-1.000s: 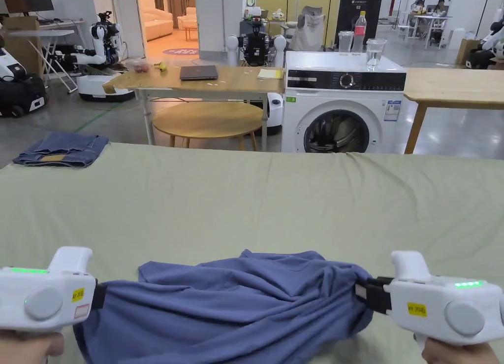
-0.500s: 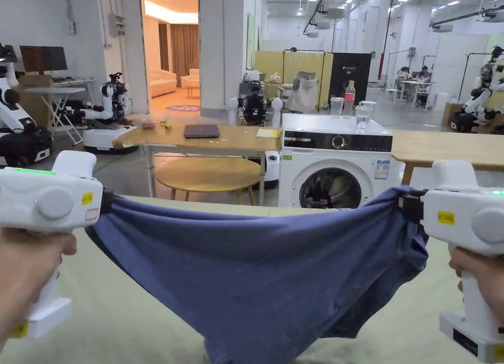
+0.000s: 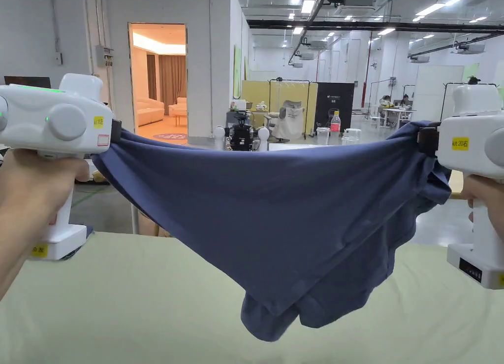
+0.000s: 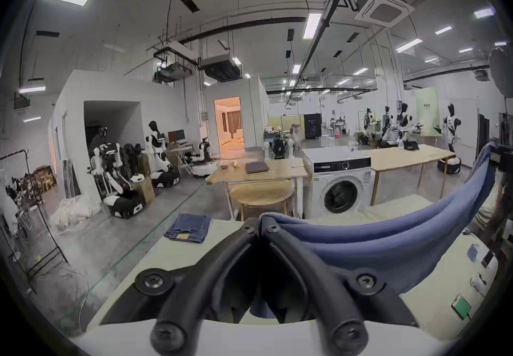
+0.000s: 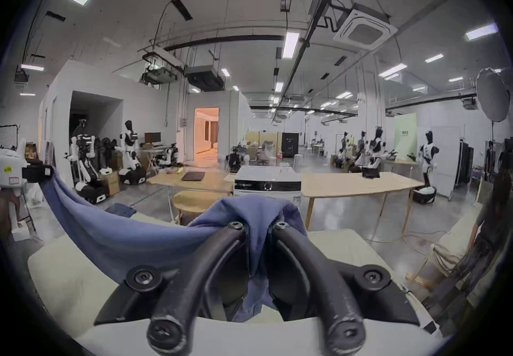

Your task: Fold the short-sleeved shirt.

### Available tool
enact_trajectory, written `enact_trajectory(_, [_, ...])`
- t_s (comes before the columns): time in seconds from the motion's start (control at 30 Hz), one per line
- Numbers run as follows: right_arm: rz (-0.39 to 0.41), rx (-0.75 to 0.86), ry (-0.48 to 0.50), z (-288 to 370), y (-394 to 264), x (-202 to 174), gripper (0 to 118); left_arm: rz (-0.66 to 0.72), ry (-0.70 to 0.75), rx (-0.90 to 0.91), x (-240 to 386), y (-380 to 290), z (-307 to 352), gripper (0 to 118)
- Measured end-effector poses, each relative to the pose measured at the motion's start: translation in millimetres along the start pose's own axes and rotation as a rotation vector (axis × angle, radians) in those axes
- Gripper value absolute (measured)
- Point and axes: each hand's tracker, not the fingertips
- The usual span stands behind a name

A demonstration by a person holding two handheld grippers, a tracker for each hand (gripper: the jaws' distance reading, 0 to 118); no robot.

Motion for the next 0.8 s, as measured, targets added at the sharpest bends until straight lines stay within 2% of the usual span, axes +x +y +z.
enact_trajectory(0.13, [0.022,-0.04,-0.01,-22.4,-37.1,-2.5,7,-0.013,0.004,-0.062,7.9,-36.4,-25.5,0])
enact_trajectory(0.37, [-0.011,-0.085,-0.018,-23.8,-107.8,3.0,7,0.017,0.016,-0.142,14.8,-109.1,-37.8,0])
enact_trajectory(0.53, [0.04,-0.117,0.002,20.4,-152.1,13.2,8,0.043,-0.048,-0.176,10.5,-152.1,1.1,0])
enact_trajectory(0.6, [0.103,-0.156,0.008,44.5,-179.4,13.7,8,0.039,-0.073,-0.201,10.3,-182.3,25.6,0])
enact_trajectory(0.73, [0.03,-0.238,0.048,104.7,-256.7,16.7,8,0.059,-0.104,-0.277,7.3,-256.0,76.1,0])
enact_trajectory(0.8, [0.084,-0.312,0.044,134.1,-300.8,13.7,8,0.073,-0.126,-0.362,4.8,-301.2,103.1,0])
